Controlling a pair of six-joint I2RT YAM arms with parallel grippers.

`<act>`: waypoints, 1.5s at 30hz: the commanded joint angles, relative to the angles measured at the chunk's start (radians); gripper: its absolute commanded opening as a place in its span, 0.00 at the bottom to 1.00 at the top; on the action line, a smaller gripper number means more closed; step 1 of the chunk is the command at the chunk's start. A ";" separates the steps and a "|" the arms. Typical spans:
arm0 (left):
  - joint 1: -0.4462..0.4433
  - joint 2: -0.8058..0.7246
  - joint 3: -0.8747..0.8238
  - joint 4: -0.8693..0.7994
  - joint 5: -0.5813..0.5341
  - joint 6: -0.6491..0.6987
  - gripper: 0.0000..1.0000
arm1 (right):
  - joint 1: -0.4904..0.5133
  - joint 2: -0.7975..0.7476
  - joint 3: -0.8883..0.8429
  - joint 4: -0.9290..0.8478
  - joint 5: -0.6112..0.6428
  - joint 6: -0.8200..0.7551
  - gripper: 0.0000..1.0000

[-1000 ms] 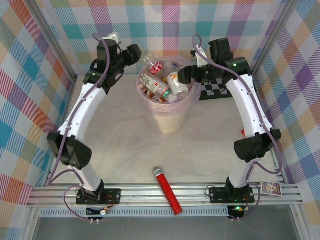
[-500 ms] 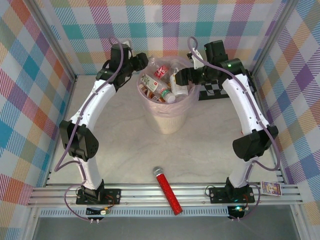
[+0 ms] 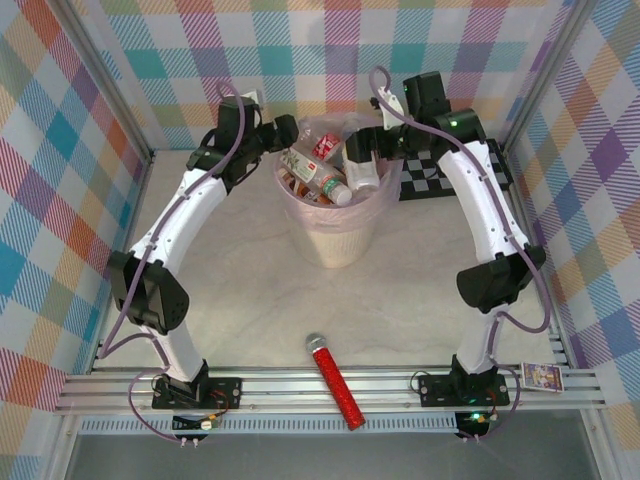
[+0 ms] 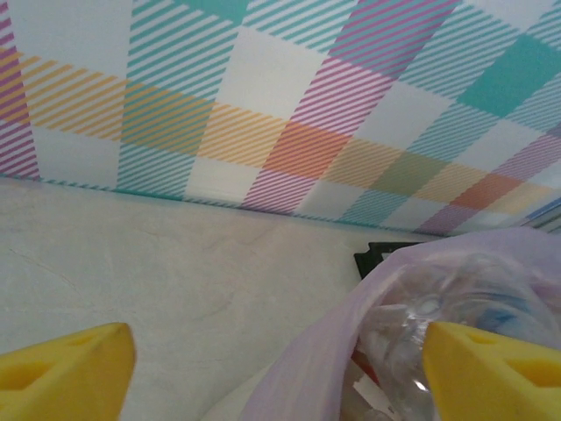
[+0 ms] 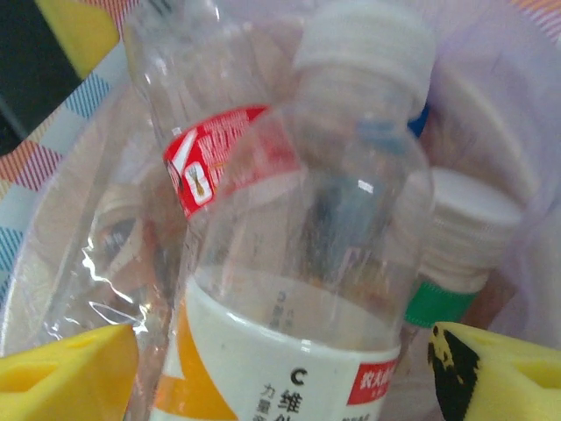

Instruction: Put the plastic bottles in the bin

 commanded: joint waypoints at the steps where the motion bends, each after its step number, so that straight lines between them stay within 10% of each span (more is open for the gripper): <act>1: 0.016 -0.083 0.052 -0.014 -0.018 0.015 0.90 | 0.001 0.020 0.110 -0.048 0.021 -0.014 0.90; 7: 0.064 -0.196 -0.056 -0.047 -0.059 0.056 1.00 | -0.048 -0.033 0.067 -0.039 0.034 -0.008 0.99; 26: 0.270 -0.704 -1.019 0.219 -0.299 0.105 1.00 | -0.408 -0.652 -1.239 0.725 0.170 0.103 0.99; 45: 0.277 -0.400 -1.306 0.891 -0.261 0.301 1.00 | -0.398 -0.458 -1.732 1.459 0.304 -0.030 0.99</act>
